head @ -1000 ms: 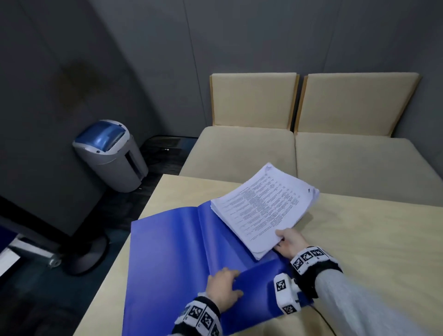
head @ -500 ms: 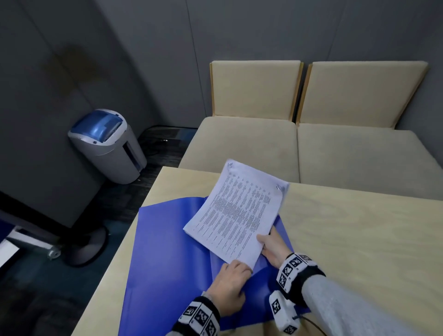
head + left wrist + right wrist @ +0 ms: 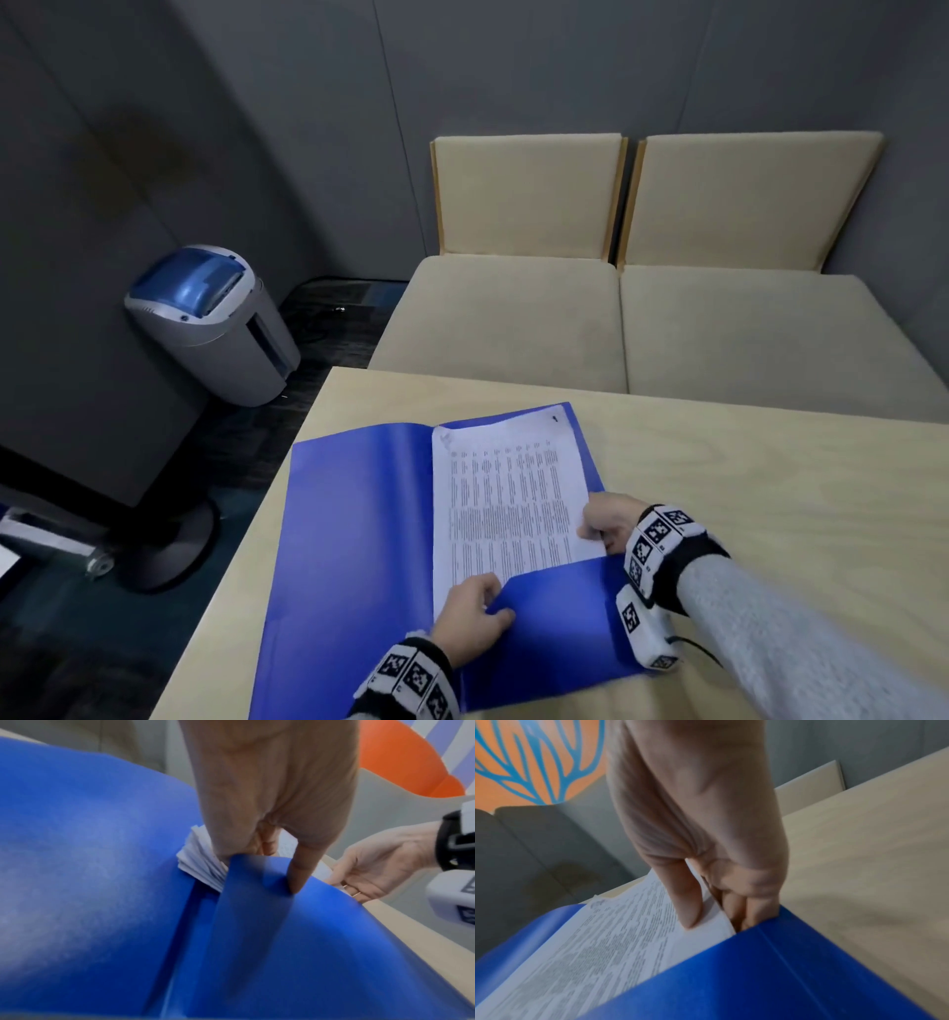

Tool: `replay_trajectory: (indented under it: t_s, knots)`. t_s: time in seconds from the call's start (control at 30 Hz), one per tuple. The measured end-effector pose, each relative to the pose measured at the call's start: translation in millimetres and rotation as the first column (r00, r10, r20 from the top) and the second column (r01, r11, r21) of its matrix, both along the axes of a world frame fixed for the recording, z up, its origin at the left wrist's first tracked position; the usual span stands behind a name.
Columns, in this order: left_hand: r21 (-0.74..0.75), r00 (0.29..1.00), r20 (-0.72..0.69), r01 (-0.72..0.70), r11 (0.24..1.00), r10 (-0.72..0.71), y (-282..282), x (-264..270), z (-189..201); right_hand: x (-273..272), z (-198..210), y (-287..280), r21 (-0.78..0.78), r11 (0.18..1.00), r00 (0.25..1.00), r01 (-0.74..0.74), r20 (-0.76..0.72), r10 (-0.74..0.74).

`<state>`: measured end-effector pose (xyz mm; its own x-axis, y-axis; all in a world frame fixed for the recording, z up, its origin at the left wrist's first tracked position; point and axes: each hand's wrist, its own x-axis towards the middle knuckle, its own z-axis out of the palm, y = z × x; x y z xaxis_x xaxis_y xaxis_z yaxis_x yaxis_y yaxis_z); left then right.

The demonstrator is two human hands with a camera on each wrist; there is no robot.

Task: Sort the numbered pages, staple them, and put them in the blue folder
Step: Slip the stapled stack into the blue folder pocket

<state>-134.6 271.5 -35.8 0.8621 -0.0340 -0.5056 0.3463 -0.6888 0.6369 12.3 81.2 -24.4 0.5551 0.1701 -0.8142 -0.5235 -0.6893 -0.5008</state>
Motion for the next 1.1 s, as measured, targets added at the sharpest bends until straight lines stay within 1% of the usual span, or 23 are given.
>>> replay_trajectory:
  t_s: [0.1,0.17,0.2,0.23,0.27,0.3,0.33,0.37,0.4,0.43,0.47,0.53,0.6,0.73,0.83,0.9,1.1]
  knots:
    - [0.018,0.999,0.003,-0.041,0.999,0.041,-16.3,0.5,1.3,-2.9,12.6,-4.5,-0.101,0.994,0.997,-0.049,0.047,0.054]
    - [0.084,0.999,0.015,-0.037,0.996,0.036,-26.1,1.6,2.5,-3.0,20.1,-1.7,-0.207,0.975,0.993,-0.077,0.067,0.093]
    - [0.166,0.999,0.043,-0.02,0.986,0.013,-28.8,2.9,4.7,-2.5,19.9,1.4,-0.292,0.937,0.974,-0.192,0.063,0.219]
    - [0.275,0.997,0.076,-0.014,0.961,-0.007,-29.7,5.7,6.7,-3.5,20.5,2.9,-0.351,0.883,0.933,-0.312,0.059,0.354]
    - [0.384,0.994,0.107,-0.045,0.922,0.003,-27.6,9.6,8.3,-3.8,20.3,3.3,-0.354,0.872,0.917,-0.338,0.086,0.39]
    - [0.482,0.99,0.132,-0.099,0.871,0.04,-23.1,14.5,9.9,-5.1,21.1,3.2,-0.334,0.891,0.927,-0.307,0.109,0.36]
    - [0.538,0.984,0.154,-0.162,0.827,0.093,-16.6,19.6,10.2,-5.7,18.6,1.4,-0.33,0.911,0.951,-0.247,0.099,0.293]
    - [0.531,0.967,0.194,-0.247,0.811,0.168,-9.9,25.0,10.0,-8.6,18.4,-2.5,-0.307,0.94,0.972,-0.146,0.131,0.194]
    - [0.471,0.945,0.215,-0.323,0.821,0.248,-4.0,29.8,9.1,-9.5,11.6,-5.0,-0.296,0.955,0.986,-0.021,0.151,0.069]
    - [0.386,0.921,0.228,-0.383,0.84,0.315,0.6,33.4,8.2,-11.7,8.3,-6.8,-0.31,0.948,0.985,0.069,0.171,-0.016]
    - [0.324,0.908,0.232,-0.411,0.852,0.349,3.8,35.8,5.6,-13.2,3.9,-9.2,-0.37,0.924,0.977,0.102,0.213,-0.023]
    - [0.289,0.901,0.222,-0.426,0.857,0.373,6.4,36.4,2.9,-15.6,2.1,-12.8,-0.483,0.868,0.959,0.117,0.281,0.027]
    - [0.273,0.9,0.193,-0.433,0.859,0.392,6.5,35.4,0.9,-16.1,1.7,-16.8,-0.501,0.857,0.954,0.116,0.296,0.043]
    - [0.308,0.939,0.17,-0.338,0.889,0.298,0.2,36.4,2.3,-15.1,-1.0,-29.3,-0.455,0.872,0.932,0.179,0.362,-0.003]
    - [0.322,0.954,0.155,-0.294,0.9,0.257,-3.9,39.8,3.9,-17.8,-0.6,-39.7,-0.457,0.865,0.907,0.206,0.42,0.006]
    - [0.328,0.96,0.141,-0.276,0.903,0.242,-6.3,41.9,4.5,-19.4,-1.9,-45.9,-0.465,0.858,0.903,0.219,0.43,0.003]
    - [0.356,0.977,0.107,-0.21,0.911,0.183,-8.1,45.2,3.8,-25.2,-2.4,-55.7,-0.458,0.838,0.898,0.297,0.432,-0.082]
